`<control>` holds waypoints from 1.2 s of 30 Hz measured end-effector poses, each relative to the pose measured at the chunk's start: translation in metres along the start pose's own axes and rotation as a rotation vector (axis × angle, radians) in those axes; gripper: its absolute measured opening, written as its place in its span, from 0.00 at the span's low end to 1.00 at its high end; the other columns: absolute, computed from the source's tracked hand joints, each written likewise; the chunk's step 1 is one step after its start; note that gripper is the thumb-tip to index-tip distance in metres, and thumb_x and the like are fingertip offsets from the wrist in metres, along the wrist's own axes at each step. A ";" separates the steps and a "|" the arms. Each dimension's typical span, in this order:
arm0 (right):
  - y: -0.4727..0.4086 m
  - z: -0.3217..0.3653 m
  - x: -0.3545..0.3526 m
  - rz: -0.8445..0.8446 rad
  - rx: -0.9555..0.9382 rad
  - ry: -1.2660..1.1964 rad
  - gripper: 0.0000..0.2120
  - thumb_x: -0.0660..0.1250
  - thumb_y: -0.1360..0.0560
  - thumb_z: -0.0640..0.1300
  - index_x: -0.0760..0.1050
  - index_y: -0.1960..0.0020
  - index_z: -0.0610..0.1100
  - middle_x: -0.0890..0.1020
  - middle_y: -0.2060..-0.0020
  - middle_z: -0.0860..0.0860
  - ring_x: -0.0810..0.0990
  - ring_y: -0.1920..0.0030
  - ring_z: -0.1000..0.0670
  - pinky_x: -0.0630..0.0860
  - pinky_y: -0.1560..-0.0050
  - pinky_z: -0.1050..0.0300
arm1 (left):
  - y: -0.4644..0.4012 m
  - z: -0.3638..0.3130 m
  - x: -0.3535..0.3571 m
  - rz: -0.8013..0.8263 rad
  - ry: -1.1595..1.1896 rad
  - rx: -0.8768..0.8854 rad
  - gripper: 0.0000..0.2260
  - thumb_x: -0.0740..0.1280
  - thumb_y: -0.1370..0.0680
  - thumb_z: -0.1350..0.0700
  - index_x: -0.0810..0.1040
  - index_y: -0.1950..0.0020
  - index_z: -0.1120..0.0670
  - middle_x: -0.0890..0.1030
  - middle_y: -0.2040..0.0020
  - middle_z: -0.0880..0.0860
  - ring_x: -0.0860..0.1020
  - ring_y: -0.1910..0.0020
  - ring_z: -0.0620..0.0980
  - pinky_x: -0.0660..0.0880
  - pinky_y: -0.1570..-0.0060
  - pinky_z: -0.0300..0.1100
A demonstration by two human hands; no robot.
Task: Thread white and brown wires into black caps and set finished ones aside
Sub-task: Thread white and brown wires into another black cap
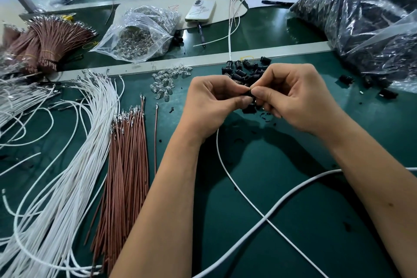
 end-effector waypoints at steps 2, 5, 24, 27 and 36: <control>0.000 -0.001 0.001 0.012 -0.018 0.022 0.04 0.73 0.22 0.37 0.81 0.56 0.39 0.82 0.69 0.46 0.77 0.73 0.54 0.71 0.72 0.66 | 0.001 0.000 0.000 -0.002 -0.006 -0.001 0.08 0.76 0.32 0.74 0.83 0.57 0.64 0.85 0.60 0.61 0.83 0.62 0.53 0.81 0.56 0.42; -0.001 -0.003 0.002 0.024 -0.009 0.057 0.05 0.73 0.23 0.38 0.80 0.57 0.40 0.82 0.70 0.48 0.77 0.73 0.54 0.71 0.72 0.64 | 0.002 0.002 -0.001 0.002 -0.040 -0.011 0.09 0.76 0.32 0.73 0.83 0.59 0.61 0.85 0.60 0.61 0.83 0.62 0.52 0.81 0.55 0.44; 0.000 -0.003 0.003 -0.052 0.136 -0.323 0.06 0.72 0.23 0.35 0.78 0.57 0.35 0.82 0.70 0.45 0.78 0.73 0.51 0.75 0.75 0.62 | 0.002 0.005 0.006 -0.042 0.129 0.004 0.09 0.76 0.32 0.73 0.82 0.60 0.60 0.85 0.60 0.61 0.83 0.60 0.55 0.81 0.54 0.46; 0.000 -0.002 0.002 -0.031 0.128 -0.343 0.08 0.72 0.24 0.38 0.77 0.57 0.34 0.82 0.69 0.45 0.78 0.73 0.51 0.74 0.75 0.61 | 0.002 0.005 0.006 -0.023 0.157 -0.009 0.09 0.76 0.32 0.72 0.82 0.61 0.59 0.85 0.62 0.57 0.82 0.64 0.50 0.79 0.59 0.40; 0.001 0.003 -0.001 -0.120 0.042 -0.222 0.05 0.71 0.20 0.36 0.79 0.55 0.38 0.82 0.69 0.47 0.76 0.73 0.51 0.71 0.77 0.60 | 0.001 0.007 0.005 0.038 0.242 -0.081 0.10 0.75 0.30 0.71 0.83 0.54 0.58 0.86 0.58 0.58 0.84 0.61 0.51 0.79 0.56 0.39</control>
Point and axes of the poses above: each hand's wrist, its own y-axis away from the middle knuckle, its own x-axis out of the palm, z = x × y, the point moved 2 cm from there along -y, towards the middle knuckle
